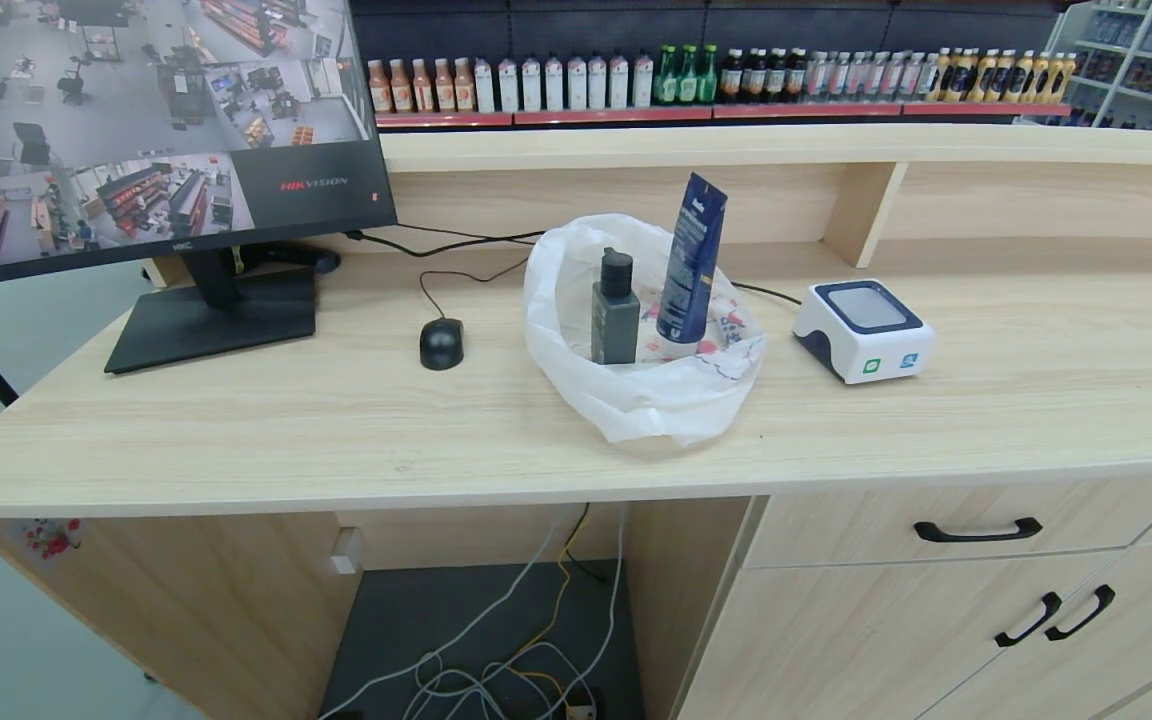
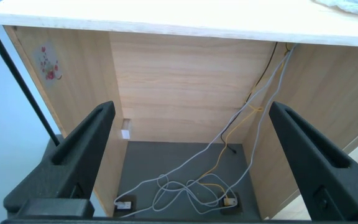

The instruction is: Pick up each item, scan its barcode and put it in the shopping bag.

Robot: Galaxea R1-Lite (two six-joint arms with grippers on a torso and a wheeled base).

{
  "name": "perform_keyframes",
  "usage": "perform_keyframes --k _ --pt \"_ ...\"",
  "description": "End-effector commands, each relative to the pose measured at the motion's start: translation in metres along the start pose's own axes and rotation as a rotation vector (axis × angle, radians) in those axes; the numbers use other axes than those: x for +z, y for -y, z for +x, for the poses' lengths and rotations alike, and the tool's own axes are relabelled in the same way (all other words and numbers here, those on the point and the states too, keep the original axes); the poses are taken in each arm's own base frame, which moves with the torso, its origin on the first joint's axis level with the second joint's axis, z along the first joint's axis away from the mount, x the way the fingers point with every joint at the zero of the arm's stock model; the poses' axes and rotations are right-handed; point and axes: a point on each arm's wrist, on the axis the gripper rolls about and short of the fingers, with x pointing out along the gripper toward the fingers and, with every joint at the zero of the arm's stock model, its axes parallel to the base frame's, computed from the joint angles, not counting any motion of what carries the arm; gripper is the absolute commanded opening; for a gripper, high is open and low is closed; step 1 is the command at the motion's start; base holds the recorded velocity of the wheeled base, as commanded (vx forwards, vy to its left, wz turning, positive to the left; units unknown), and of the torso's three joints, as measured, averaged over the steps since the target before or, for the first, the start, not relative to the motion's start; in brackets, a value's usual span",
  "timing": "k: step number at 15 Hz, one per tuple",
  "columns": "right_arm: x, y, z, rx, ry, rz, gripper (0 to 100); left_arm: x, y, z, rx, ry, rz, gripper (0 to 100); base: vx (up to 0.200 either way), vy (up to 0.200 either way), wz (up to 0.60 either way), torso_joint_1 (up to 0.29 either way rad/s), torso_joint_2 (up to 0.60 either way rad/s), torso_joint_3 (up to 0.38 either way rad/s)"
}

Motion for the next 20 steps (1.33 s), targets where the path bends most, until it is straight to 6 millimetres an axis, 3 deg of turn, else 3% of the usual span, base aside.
perform_keyframes --k 1,2,5,18,20 --pt "-0.0013 0.0004 -0.0038 -0.032 0.043 0.016 100 -0.0001 0.0 0.0 0.001 0.0 0.0 100 0.0 0.0 0.0 0.0 0.0 0.0" --pt "-0.0045 0.0009 -0.0104 0.046 0.133 0.04 100 0.0 0.0 0.0 0.001 0.002 -0.002 100 0.0 0.0 0.0 0.0 0.0 0.0" --pt "-0.0063 -0.0035 -0.0124 0.229 0.157 0.009 100 0.0 0.0 0.0 0.001 0.002 -0.002 100 0.0 0.0 0.0 0.0 0.0 0.0" --pt "-0.0106 -0.0037 -0.0119 0.23 0.113 0.002 100 0.0002 0.0 0.0 0.001 0.003 -0.034 100 0.0 0.0 0.0 0.0 0.0 0.0" --pt "-0.0106 -0.0037 -0.0119 0.23 0.113 0.004 100 0.0002 0.0 0.0 0.001 0.003 -0.029 100 0.0 -0.2 0.0 0.005 0.0 0.005"
